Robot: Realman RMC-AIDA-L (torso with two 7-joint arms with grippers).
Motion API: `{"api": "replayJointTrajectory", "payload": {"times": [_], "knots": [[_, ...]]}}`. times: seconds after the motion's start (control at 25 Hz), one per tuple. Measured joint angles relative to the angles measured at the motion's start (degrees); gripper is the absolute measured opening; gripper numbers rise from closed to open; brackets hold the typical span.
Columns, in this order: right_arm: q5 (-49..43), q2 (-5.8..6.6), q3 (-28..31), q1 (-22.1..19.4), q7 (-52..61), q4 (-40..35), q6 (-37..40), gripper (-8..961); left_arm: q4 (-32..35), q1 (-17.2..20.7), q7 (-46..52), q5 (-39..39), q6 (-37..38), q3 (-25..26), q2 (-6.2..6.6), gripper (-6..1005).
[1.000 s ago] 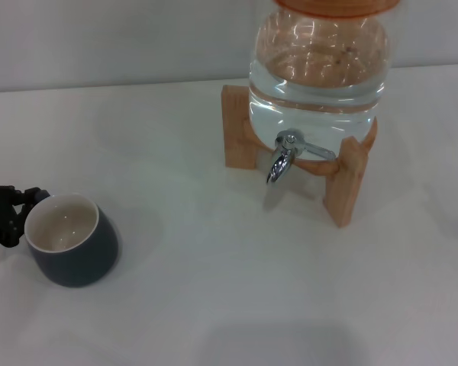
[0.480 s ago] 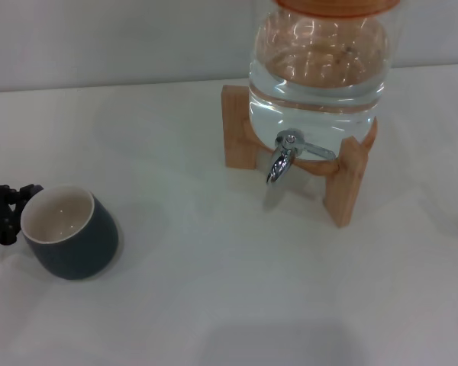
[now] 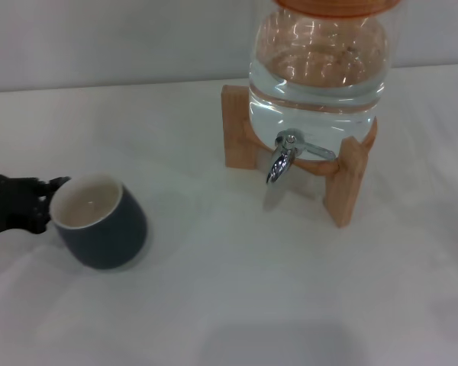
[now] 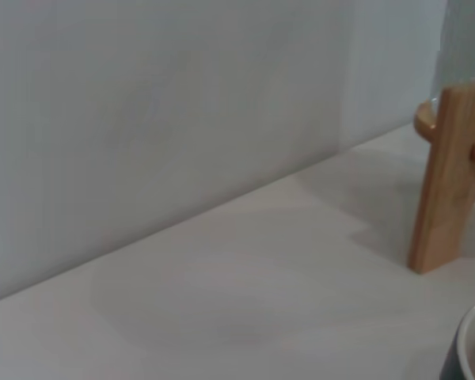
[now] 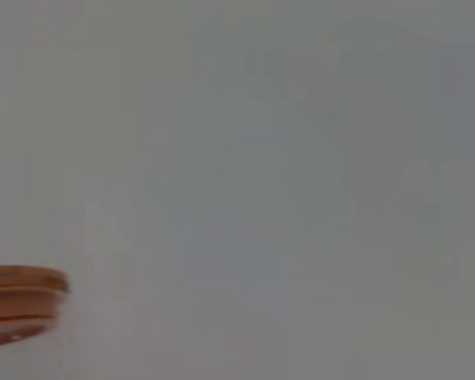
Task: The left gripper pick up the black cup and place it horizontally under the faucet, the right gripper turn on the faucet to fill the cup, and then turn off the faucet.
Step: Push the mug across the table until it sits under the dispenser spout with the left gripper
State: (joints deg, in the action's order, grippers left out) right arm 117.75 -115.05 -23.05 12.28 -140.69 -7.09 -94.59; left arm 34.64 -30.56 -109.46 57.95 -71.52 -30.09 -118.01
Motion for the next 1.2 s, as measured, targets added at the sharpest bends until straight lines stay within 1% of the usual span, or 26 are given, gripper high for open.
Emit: {"api": "replayJointTrajectory", "payload": {"times": [0.12, 0.36, 0.52, 0.76, 0.84, 0.88, 1.04, 1.2], "knots": [[0.0, 0.0, -2.0, 1.1, 0.0, -0.9, 0.0, 833, 2.9, -0.7, 5.3, -0.2, 0.2, -4.3, -0.95, 97], [0.0, 0.06, -4.1, 2.2, 0.1, -2.5, 0.0, 833, 7.8, -1.2, 15.9, 0.6, 0.1, -13.6, -1.44, 100], [0.0, 0.07, -4.6, 2.5, 0.1, -2.7, 0.1, 833, 9.4, -0.7, 20.0, 3.1, 2.4, -19.4, -1.57, 102], [-0.1, 0.09, -5.8, 2.5, 0.0, -3.6, 0.0, 833, 13.0, 0.6, 26.2, 6.5, 7.6, -31.0, -1.61, 105], [-0.1, 0.09, -6.0, 2.6, 0.1, -3.9, 0.0, 833, 14.2, 0.6, 28.0, 6.8, 9.2, -33.9, -1.6, 106], [-0.1, 0.09, -6.2, 2.6, 0.1, -4.0, 0.0, 833, 15.1, 0.8, 29.4, 6.9, 10.5, -36.6, -1.61, 106], [-0.1, 0.09, -6.7, 2.6, 0.1, -4.1, -0.1, 833, 18.7, 2.2, 32.2, 7.7, 13.8, -43.4, -1.6, 108], [-0.1, 0.16, -6.8, 2.3, 0.1, -4.1, -1.1, 833, 20.6, 3.3, 34.0, 9.4, 16.7, -49.6, -1.49, 110]]}}
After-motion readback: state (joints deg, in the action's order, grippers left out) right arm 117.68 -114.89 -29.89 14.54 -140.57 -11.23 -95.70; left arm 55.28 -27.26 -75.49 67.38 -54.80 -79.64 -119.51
